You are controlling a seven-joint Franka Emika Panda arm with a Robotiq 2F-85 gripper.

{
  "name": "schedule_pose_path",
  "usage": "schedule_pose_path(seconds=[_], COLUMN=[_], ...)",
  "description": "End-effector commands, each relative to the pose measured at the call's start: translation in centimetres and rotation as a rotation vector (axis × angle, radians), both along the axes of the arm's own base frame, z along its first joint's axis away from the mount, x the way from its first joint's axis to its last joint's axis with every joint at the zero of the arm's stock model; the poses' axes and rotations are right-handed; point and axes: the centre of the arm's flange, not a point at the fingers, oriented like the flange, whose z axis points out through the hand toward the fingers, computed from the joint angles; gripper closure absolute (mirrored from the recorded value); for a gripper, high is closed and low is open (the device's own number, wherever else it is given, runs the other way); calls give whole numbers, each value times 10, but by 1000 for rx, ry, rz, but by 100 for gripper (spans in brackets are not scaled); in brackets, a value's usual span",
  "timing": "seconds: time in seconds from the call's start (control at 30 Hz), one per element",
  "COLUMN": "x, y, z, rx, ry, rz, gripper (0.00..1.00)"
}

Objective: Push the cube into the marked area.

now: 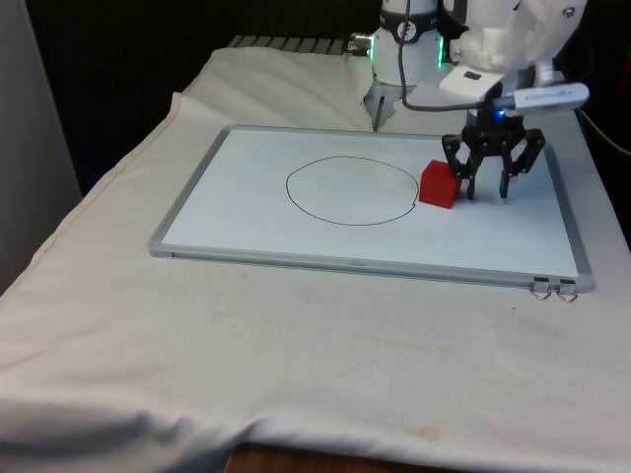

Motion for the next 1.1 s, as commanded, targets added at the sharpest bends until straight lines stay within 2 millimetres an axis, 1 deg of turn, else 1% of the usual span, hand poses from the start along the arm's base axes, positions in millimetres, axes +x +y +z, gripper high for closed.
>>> schedule_pose_path(seconds=[0.0, 0.27, 0.3, 0.43, 0.57, 0.6, 0.7, 0.93, 1.0, 1.03, 1.07], x=[-1, -4, -4, -5, -6, -5, -6, -6, -7, -7, -7], y=[-5, -28, -25, -43, -54, -51, -65, -82, -90, -90, -95], z=[1, 1, 0, 2, 1, 0, 0, -1, 0, 0, 0], rx=[0, -17, -18, -27, -34, -33, -40, -50, -54, -54, -57], ry=[-5, -3, 3, -1, 0, 5, 2, 9, 3, 3, 5], rz=[0, 12, 11, 19, 25, 23, 30, 38, 44, 44, 46], gripper=[100, 100, 100, 100, 100, 100, 100, 100, 100, 100, 100])
